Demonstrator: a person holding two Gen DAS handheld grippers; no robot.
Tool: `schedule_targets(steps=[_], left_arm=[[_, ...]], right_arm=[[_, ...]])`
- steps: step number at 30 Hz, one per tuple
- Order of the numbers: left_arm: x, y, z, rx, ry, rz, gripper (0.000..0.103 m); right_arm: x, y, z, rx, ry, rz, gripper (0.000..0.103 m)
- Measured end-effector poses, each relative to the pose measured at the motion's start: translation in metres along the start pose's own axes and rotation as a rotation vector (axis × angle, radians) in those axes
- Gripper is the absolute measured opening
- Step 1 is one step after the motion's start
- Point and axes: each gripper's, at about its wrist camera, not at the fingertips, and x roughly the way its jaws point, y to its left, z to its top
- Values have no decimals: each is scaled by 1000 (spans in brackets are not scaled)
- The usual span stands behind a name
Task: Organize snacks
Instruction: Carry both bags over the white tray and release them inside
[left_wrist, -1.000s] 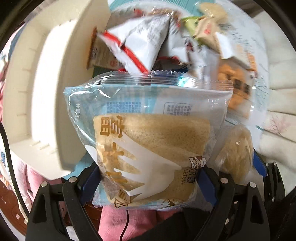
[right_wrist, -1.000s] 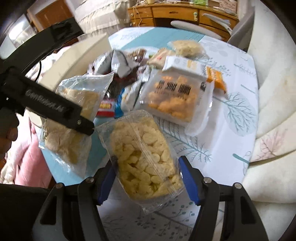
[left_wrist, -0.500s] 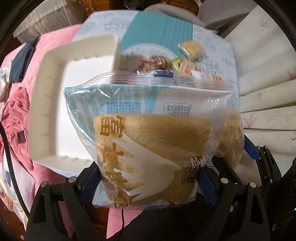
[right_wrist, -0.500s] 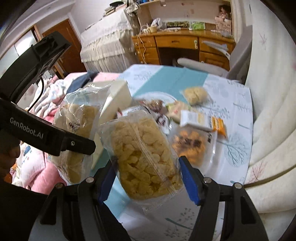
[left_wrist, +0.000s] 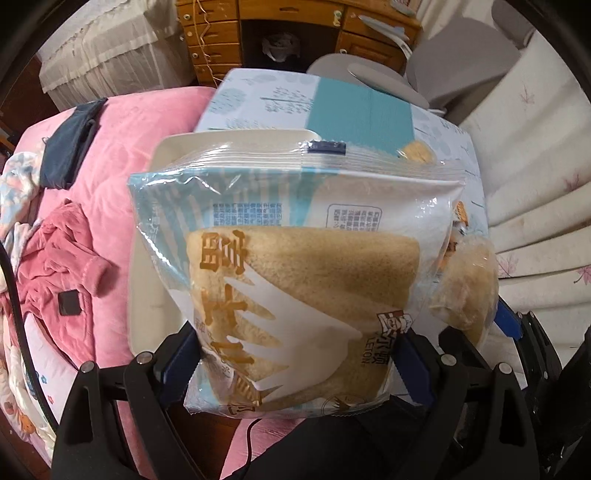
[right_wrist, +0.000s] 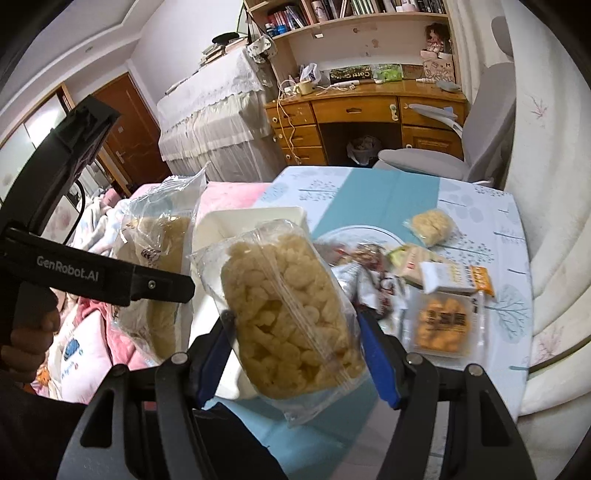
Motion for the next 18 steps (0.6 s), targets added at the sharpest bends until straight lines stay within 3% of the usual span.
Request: schedule_targets(steps=[9,18], left_arm=[[-4,75,0,6,-33,10,92],[20,129,-1,-21,0,-2,92]], right_arm=[[27,58,4,-5,-24,16,67],[59,97,-1,11,1,51,67]])
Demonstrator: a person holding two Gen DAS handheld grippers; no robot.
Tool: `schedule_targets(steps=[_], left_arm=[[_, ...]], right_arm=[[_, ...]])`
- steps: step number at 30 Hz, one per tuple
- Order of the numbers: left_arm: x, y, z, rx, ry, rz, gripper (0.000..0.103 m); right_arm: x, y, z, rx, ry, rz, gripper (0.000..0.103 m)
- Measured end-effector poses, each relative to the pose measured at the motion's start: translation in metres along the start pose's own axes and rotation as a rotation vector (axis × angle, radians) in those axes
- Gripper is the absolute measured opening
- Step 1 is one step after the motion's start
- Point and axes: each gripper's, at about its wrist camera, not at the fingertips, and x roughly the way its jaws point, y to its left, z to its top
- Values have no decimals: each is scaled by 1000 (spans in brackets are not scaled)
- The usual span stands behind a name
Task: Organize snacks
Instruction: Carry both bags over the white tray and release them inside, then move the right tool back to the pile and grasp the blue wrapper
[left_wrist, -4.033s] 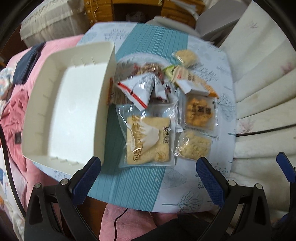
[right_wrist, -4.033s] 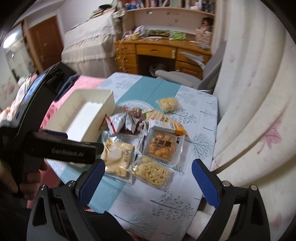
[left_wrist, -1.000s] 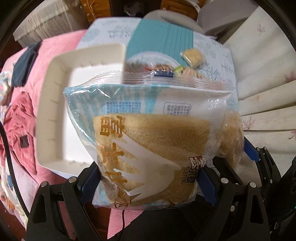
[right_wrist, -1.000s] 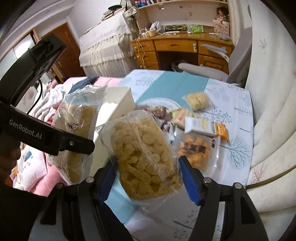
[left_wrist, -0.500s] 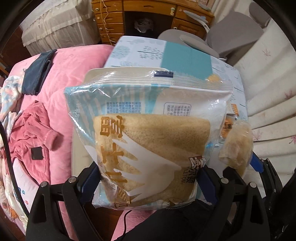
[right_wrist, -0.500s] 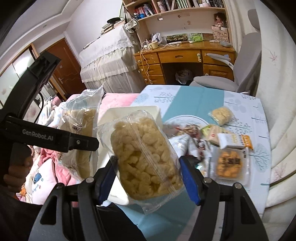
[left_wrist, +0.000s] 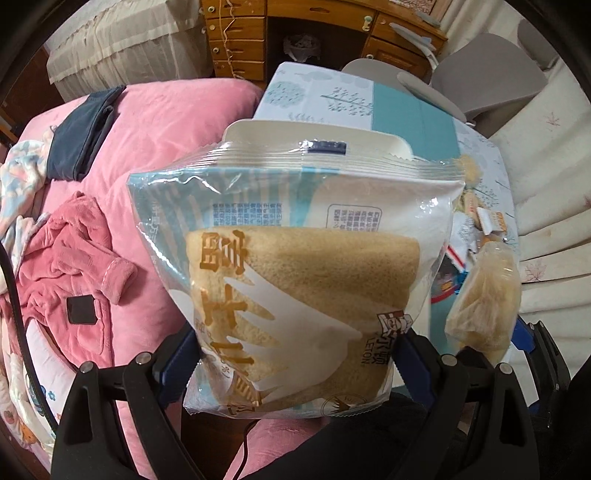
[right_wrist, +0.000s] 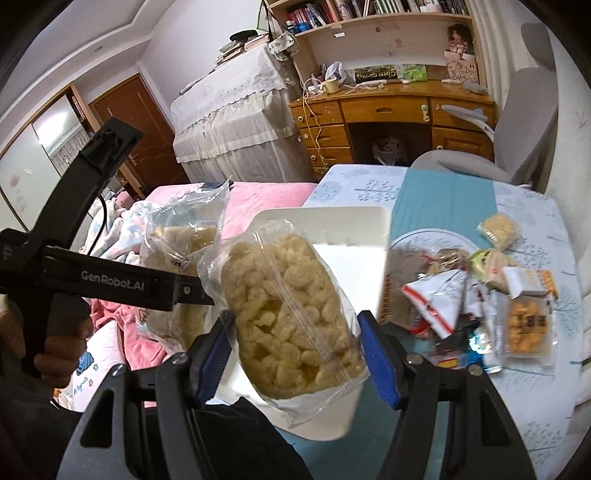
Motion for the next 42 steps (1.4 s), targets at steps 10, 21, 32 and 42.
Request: schedule_targets(steps=[10,21,32,42], left_arm=[[25,27,0,-22,60,12,99],[32,13,5,-7,63,-3,102],[34,-46,-4,172,26,-79,102],[29,-106,6,337,-52,-93,100]], right_arm=[[33,0,-4,85,79,35,83],[14,-17,-12,155,61,-22,87],[-2,-44,-39,279,75,-104,87],[-15,-80,-60,317,11,-325,87]])
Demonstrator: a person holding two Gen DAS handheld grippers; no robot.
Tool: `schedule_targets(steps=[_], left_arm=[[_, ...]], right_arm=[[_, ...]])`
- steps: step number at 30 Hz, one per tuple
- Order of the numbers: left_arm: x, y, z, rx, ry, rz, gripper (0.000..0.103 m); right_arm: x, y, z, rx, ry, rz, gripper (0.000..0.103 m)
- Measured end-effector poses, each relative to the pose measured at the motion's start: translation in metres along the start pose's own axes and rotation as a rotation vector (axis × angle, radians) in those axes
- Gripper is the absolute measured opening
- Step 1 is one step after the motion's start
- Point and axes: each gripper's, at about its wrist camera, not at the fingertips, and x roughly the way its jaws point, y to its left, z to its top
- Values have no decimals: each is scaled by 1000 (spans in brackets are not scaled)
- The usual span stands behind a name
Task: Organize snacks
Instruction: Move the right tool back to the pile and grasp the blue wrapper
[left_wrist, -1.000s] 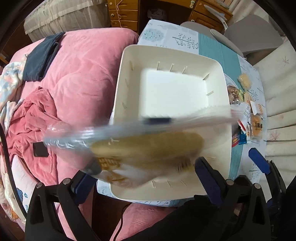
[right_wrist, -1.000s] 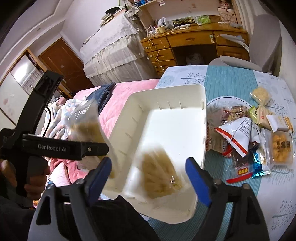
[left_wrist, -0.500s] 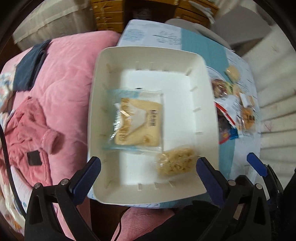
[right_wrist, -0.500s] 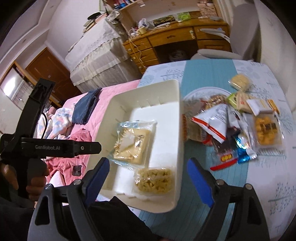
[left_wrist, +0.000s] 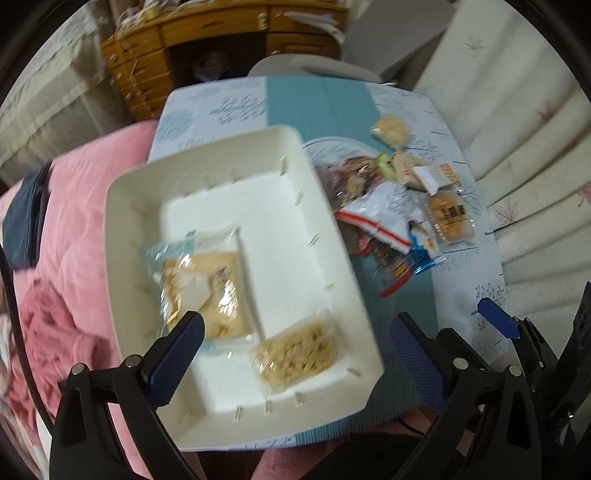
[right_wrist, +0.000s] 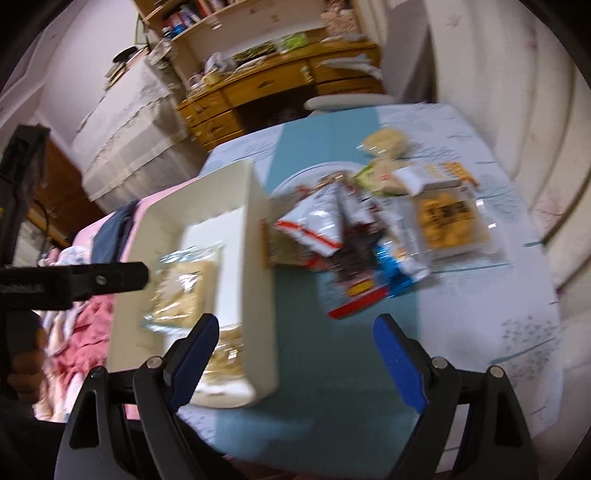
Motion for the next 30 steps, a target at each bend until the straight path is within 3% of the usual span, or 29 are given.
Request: schedule_targets(steps=[5,14,20,30], left_arm=[[-1,-23,18,72,-84,-1,100],[25,-57,47,186,-173,-44,100],[53,-76,65,220,-144,-25,100],[105,-95,89,222,-47,29,100]], right_arm=[[1,-14,-2,-70,-101,-130,87],[33,-16,-9,-249,-187,-243,86],[65,-15,-4,-342,-170,-250,76],[114,-28,8,-363,-66,-226,53]])
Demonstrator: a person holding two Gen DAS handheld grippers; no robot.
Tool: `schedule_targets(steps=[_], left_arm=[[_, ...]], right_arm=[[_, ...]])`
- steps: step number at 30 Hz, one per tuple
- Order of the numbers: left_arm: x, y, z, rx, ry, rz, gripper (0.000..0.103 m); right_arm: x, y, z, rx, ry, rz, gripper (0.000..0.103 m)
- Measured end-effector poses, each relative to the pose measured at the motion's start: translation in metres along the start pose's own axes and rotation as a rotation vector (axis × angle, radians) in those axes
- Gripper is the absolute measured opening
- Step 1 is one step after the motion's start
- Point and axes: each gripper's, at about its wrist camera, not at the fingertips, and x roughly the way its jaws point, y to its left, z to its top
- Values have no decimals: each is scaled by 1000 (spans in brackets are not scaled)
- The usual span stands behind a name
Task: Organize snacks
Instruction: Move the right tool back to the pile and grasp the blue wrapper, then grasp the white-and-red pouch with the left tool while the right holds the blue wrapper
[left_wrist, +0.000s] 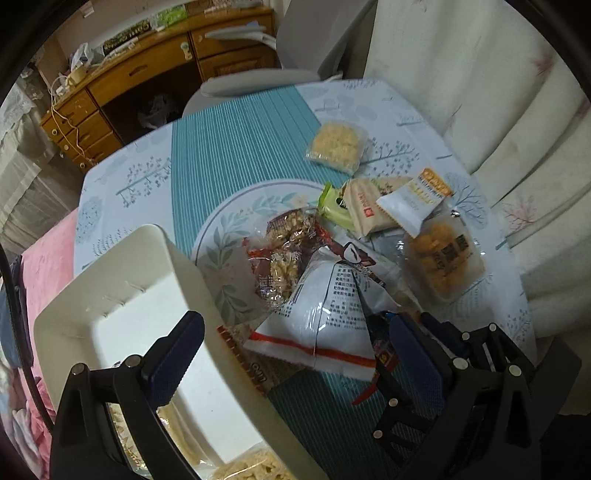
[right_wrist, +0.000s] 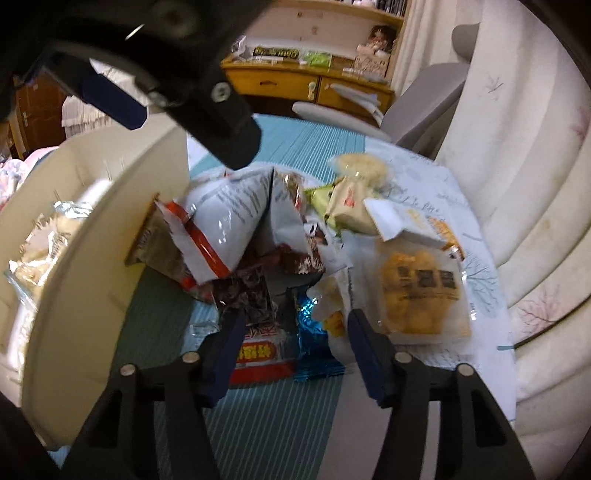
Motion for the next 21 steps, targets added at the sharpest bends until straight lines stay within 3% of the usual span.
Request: schedule_targets(steps=[4,11,21], left_arm=[[21,-3,6,-7,57,15,98],[52,-9,8,-33,158,19,79],[62,-17,13,-47,159,-10,50]], right_arm=[[5,2,-1,-35,-3,22,51],[8,2,-2,-76,-7,52,49],[9,-12,-4,-53,36,75,48]])
